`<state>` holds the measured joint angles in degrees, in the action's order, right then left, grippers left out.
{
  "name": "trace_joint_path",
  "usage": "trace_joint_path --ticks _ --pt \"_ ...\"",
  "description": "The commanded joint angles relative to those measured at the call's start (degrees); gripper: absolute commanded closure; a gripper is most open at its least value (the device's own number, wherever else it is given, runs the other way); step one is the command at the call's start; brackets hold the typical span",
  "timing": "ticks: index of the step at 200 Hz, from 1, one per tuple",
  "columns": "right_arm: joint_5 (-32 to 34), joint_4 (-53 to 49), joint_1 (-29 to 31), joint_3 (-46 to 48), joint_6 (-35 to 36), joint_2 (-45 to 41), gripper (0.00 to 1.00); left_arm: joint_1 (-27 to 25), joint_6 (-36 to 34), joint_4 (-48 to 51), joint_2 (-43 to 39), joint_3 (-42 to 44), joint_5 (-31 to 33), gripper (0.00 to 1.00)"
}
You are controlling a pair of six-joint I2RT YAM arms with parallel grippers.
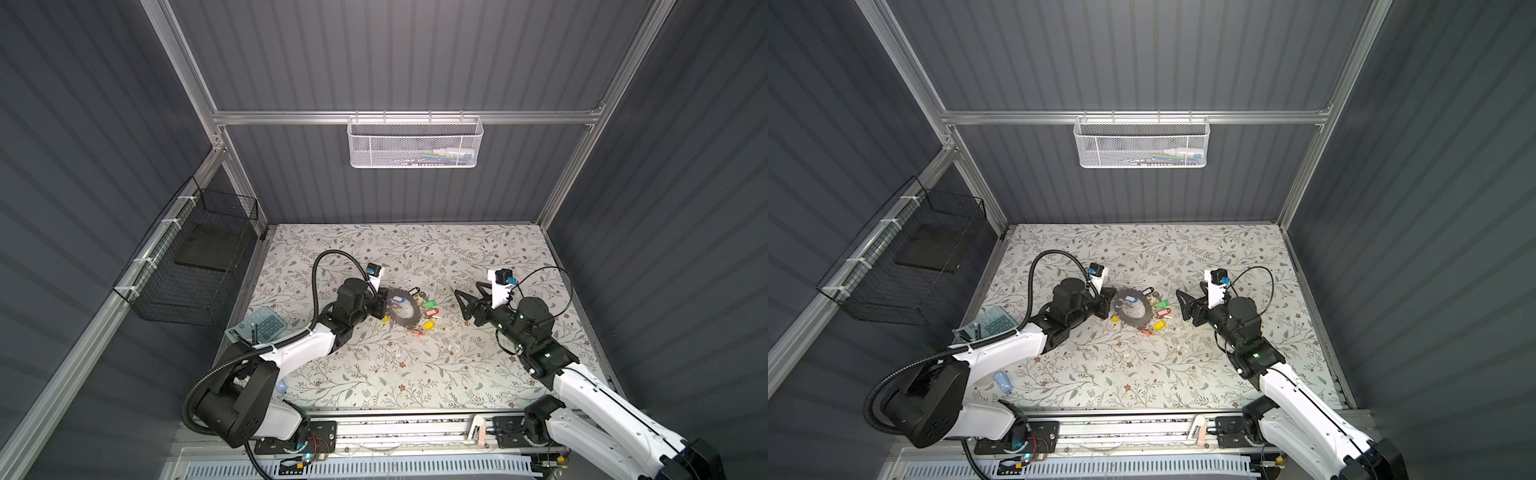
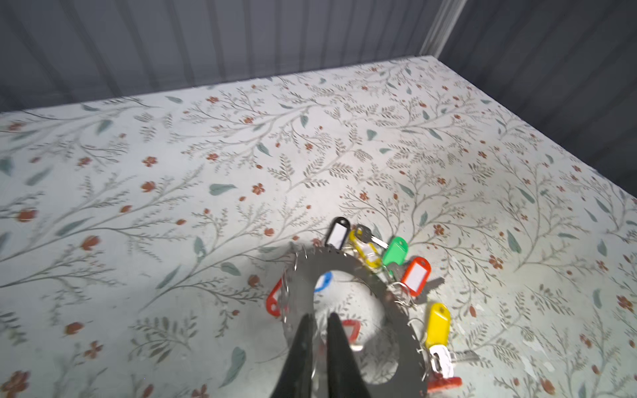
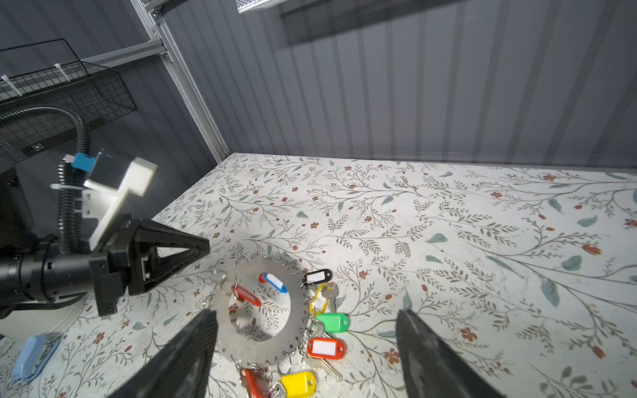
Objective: Put the keys on the keyring
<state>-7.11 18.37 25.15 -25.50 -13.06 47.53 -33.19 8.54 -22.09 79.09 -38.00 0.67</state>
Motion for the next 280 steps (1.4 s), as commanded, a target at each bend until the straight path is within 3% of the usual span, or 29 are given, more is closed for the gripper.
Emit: trace_joint_path --ticks 1,13,42,50,64,96,122,158,187,211,232,254,266,280 --pt "0.3 0.6 -0.3 0.6 -0.4 -0.7 0.17 1.4 2.5 -2.4 -3.8 1.7 5.5 0.65" --pt "0.4 0.6 -0.3 0.6 -0.4 -0.8 0.17 1.6 3.1 -1.8 -5.5 2.3 6.9 0.49" --pt "1.2 0.5 -0.5 0.7 -0.3 -1.3 0.15 1.7 5.9 -0.1 -10.3 3.5 10.4 0.28" --pt "1.5 0.3 -0.8 0.8 -0.4 -1.4 0.14 1.8 7.3 1.0 -11.8 3.8 13.1 0.21" --pt "2.7 0.3 -1.3 1.1 -0.6 -1.8 0.12 1.9 9.6 4.0 -14.2 4.3 19.7 0.01" --pt "11.5 -1.7 -4.7 1.3 -3.3 -1.6 0.01 2.5 14.4 13.5 -15.3 4.4 40.4 0.00" --pt "21.7 -3.9 -9.1 1.8 -4.7 -1.9 0.01 2.8 13.2 14.2 -9.7 3.2 48.0 0.00" --pt "33.1 0.3 -14.2 4.7 -1.8 -3.1 0.01 3.4 6.7 1.5 -0.8 5.5 56.7 0.00" --pt "36.0 10.7 -17.8 9.3 0.7 0.4 0.01 5.6 -0.3 -2.6 2.2 4.3 56.4 0.00" --pt "37.3 19.9 -19.1 11.7 3.1 8.3 0.01 8.7 -4.9 -7.6 3.6 6.5 55.7 0.00" --pt "37.5 27.8 -19.2 13.2 4.9 13.9 0.01 15.0 -3.1 -21.7 6.5 13.9 44.6 0.00" --pt "37.2 38.8 -19.2 15.0 7.9 21.6 0.01 16.6 -8.6 -23.0 9.2 13.0 37.4 0.00" --pt "37.1 42.0 -19.2 14.1 10.2 24.9 0.01 16.6 -14.3 -31.2 12.4 13.9 35.9 0.00" --pt "34.8 41.1 -19.6 13.0 10.7 26.9 0.01 16.9 -15.0 -41.1 17.0 16.0 36.7 0.00"
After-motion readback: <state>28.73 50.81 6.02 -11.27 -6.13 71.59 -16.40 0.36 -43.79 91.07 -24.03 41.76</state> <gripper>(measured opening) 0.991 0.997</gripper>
